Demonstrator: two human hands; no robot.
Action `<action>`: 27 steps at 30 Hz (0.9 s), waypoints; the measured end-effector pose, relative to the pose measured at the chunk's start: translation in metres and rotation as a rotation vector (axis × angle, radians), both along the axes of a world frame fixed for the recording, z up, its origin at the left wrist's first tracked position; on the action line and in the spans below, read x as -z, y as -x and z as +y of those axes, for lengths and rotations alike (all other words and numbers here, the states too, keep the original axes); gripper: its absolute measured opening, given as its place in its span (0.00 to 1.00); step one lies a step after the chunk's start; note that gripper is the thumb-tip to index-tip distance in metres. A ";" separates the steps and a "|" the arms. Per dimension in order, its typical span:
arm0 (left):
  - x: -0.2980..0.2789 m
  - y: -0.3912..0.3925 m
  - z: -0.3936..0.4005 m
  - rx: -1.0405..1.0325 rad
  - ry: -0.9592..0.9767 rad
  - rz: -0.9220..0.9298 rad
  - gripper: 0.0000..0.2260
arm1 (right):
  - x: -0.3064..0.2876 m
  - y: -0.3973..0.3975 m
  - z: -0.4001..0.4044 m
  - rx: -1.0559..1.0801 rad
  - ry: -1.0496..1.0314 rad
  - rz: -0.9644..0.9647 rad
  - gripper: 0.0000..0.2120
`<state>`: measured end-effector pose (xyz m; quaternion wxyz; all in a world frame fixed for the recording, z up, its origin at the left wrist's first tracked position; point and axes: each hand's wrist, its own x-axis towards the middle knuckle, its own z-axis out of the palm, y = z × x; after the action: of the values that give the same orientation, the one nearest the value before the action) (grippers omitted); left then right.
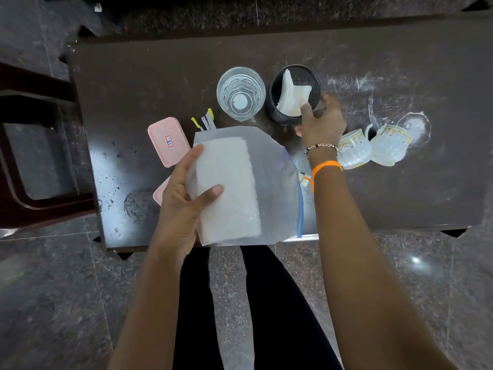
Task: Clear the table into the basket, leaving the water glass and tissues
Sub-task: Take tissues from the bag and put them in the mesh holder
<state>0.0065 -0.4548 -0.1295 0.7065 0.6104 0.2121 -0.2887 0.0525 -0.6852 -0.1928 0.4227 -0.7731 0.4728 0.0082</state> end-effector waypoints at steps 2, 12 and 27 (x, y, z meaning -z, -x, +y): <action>-0.003 0.000 0.002 -0.041 0.022 -0.011 0.35 | -0.012 0.019 0.006 0.065 -0.042 -0.021 0.18; -0.003 0.015 0.020 -0.376 0.191 0.047 0.29 | -0.074 0.097 0.096 0.446 -1.008 0.021 0.20; -0.010 0.016 0.134 0.207 -0.068 -0.027 0.31 | -0.067 0.078 0.130 -0.422 -0.851 -0.055 0.29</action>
<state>-0.0099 -0.3205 -0.1195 0.6546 0.6565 0.1477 -0.3445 -0.0258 -0.5553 -0.1259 0.7033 -0.6104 0.2489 0.2663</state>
